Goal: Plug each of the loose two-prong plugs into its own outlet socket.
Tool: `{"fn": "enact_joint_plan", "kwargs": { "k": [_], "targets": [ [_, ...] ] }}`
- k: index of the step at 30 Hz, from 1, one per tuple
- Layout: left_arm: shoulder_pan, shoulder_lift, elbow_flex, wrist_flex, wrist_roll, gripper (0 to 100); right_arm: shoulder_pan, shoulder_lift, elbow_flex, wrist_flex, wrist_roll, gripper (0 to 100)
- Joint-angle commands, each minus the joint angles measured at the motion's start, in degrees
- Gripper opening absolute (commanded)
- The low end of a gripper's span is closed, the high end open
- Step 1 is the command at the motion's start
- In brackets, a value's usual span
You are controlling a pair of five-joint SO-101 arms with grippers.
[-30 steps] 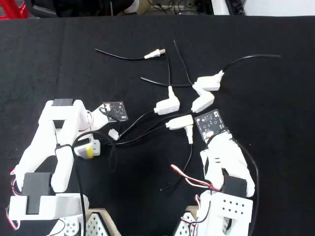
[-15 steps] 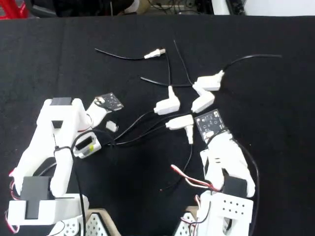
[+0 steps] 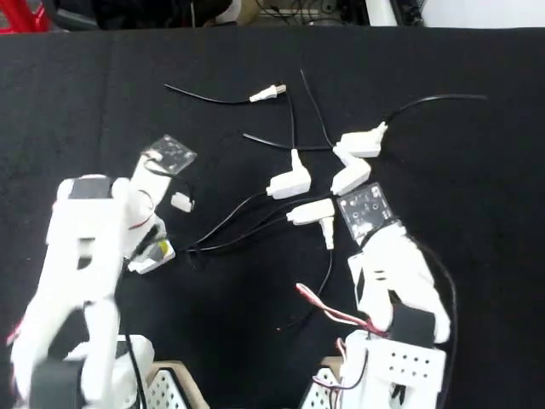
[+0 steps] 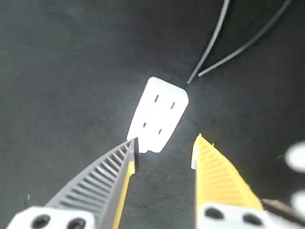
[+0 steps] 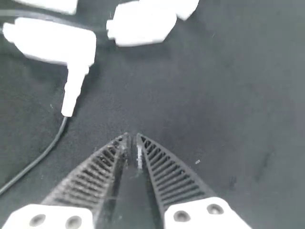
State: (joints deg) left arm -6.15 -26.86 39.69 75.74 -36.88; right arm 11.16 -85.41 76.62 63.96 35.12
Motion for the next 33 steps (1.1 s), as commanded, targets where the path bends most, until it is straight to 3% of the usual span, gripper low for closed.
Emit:
{"fn": "enact_joint_plan", "kwargs": {
  "k": [1, 6, 12, 15, 25, 33],
  "targets": [
    [-0.3, -17.5, 4.6, 0.1, 7.6, 20, -2.5, 3.4, -13.3, 4.7, -1.8, 1.6],
    [-2.2, -33.5, 11.3, -0.7, 17.2, 20, -4.1, 19.3, -26.4, 4.7, -2.2, 1.6],
    [-14.3, -49.8, 24.5, -10.7, 25.1, 20, -5.2, 47.0, -45.0, -2.6, -4.7, 1.6],
    [-17.0, -56.4, 32.5, -14.1, 27.2, 20, -5.7, 61.7, -54.9, -7.6, -5.5, 1.5],
    [-17.5, -76.6, 45.4, -11.1, 27.2, 20, -9.2, 104.2, -85.8, -35.1, -5.4, 1.3],
    [-17.5, -76.9, 47.3, -7.9, 22.7, 20, -13.9, 136.7, -122.8, -34.2, -5.9, 1.4]
  ]
}}
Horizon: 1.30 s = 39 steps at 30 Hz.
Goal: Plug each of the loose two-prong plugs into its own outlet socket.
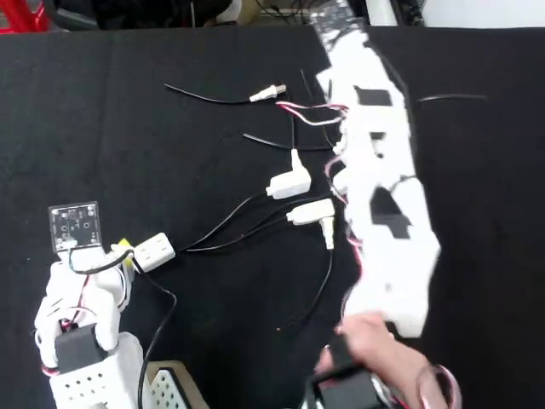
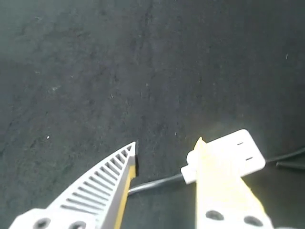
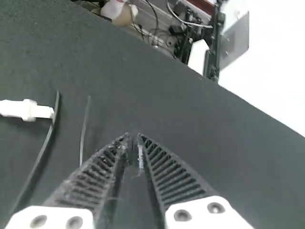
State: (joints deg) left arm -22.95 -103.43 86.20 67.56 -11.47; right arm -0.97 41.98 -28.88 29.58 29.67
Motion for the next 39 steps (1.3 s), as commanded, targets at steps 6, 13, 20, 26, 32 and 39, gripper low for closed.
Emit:
{"fn": "enact_joint_plan", "kwargs": {
  "k": [6, 13, 20, 26, 32, 39],
  "targets": [
    [-0.7, -0.4, 2.7, 0.2, -3.2, 20, -2.9, 35.9, -52.7, -5.4, -2.6, 1.3],
    [-0.4, -0.4, 2.8, 0.2, -3.2, 20, -5.1, 49.0, -66.5, -8.9, -2.4, 1.3],
    [-0.3, -0.4, 3.6, -0.2, -3.2, 20, -5.5, 46.5, -55.9, -16.0, -2.2, 1.4],
    [-0.2, -0.4, 3.8, -0.3, -3.2, 20, -5.5, 50.3, -49.3, -32.4, 3.2, 1.5],
    [-0.2, -0.4, 3.9, -0.4, -3.2, 20, -5.5, 54.6, -49.5, -40.7, -5.2, 1.5],
    [-0.2, -0.4, 4.0, -0.8, -3.2, 20, -5.5, 54.7, -49.5, -41.1, -24.2, 1.2]
  ]
}}
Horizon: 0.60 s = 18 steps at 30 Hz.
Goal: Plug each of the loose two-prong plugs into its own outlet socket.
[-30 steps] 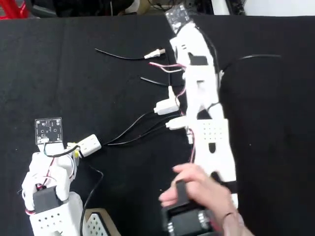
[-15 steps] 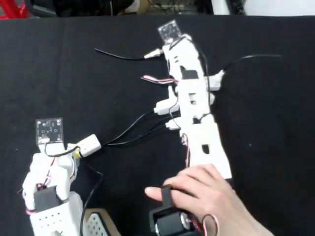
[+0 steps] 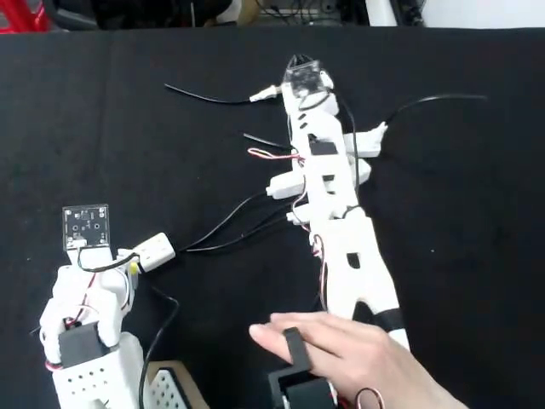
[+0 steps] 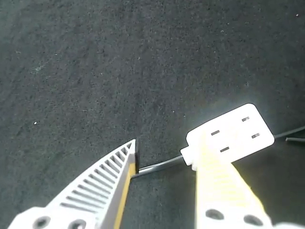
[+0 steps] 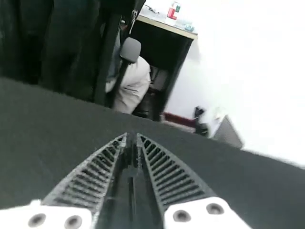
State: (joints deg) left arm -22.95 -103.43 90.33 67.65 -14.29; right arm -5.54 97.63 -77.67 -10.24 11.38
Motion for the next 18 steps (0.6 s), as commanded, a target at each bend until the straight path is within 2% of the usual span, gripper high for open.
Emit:
{"fn": "enact_joint_plan", "kwargs": {
  "k": [1, 7, 9, 11, 14, 16, 18],
  "targets": [
    [-0.2, -0.4, 0.2, -1.7, -0.4, 20, -1.0, -0.8, -0.7, -1.2, -7.5, 1.2],
    [-0.2, -0.4, 2.4, -5.1, -0.4, 20, -0.7, -0.5, -5.0, -0.6, -9.0, 1.2],
    [-0.2, -0.4, 2.5, -5.2, -0.4, 20, 0.0, -0.6, -6.9, 3.6, -12.7, 1.2],
    [-0.2, -0.4, 2.6, -5.4, -0.4, 20, 0.4, -1.1, -10.9, 12.6, -18.9, 1.3],
    [-0.2, -0.4, 2.6, -5.5, -0.4, 20, 1.1, -2.7, -18.9, 33.4, -29.7, 1.3],
    [-0.2, -0.4, 2.6, -5.4, -0.4, 20, 0.4, -6.8, -17.4, 44.0, -32.2, 1.3],
    [-0.2, -0.4, 2.5, -5.2, -0.4, 20, -0.5, -9.8, -16.5, 50.2, -32.8, 1.3]
  ]
}}
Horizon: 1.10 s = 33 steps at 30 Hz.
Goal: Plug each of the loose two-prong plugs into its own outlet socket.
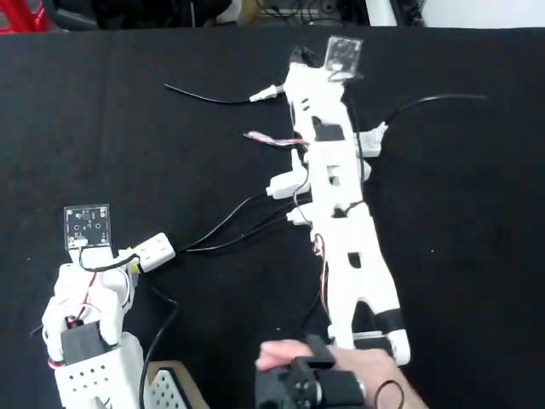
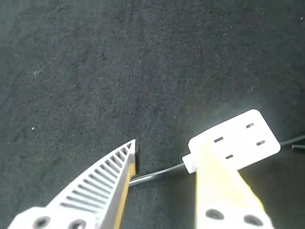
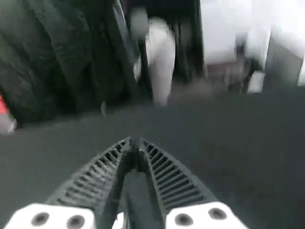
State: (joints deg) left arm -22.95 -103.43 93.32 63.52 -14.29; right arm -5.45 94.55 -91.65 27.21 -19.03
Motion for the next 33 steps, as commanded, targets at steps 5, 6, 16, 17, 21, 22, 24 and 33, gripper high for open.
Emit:
{"fn": "enact_joint_plan", "kwargs": {
  "k": [5, 6, 16, 17, 21, 22, 24, 33],
  "targets": [
    [-0.2, -0.4, -0.5, -1.0, -0.4, 20, -1.2, -7.2, -2.7, 13.3, -1.8, 1.2],
    [-0.2, -0.4, -0.5, -1.0, -0.4, 20, -1.2, -7.2, -2.7, 14.4, -1.8, 1.2],
    [-0.2, -0.4, -0.4, -1.3, -0.2, 20, -1.5, -14.5, -4.2, 36.4, 3.8, 1.3],
    [-0.2, -0.4, -0.4, -1.4, -0.1, 20, -1.6, -16.3, -4.2, 40.5, 3.8, 1.3],
    [-0.2, -0.4, -0.4, -1.4, 0.1, 20, -1.7, -24.3, -4.1, 55.8, 5.0, 1.4],
    [-0.2, -0.4, -0.4, -1.5, 0.1, 20, -1.7, -26.1, -4.0, 59.1, 6.7, 1.4],
    [-0.2, -0.4, -0.5, -1.5, 0.2, 20, -2.5, -29.4, -4.1, 66.8, 11.4, 1.4],
    [-0.7, -1.0, -2.5, -1.5, 6.9, 20, 0.4, -43.1, 4.3, 74.5, 16.6, 1.2]
  ]
}}
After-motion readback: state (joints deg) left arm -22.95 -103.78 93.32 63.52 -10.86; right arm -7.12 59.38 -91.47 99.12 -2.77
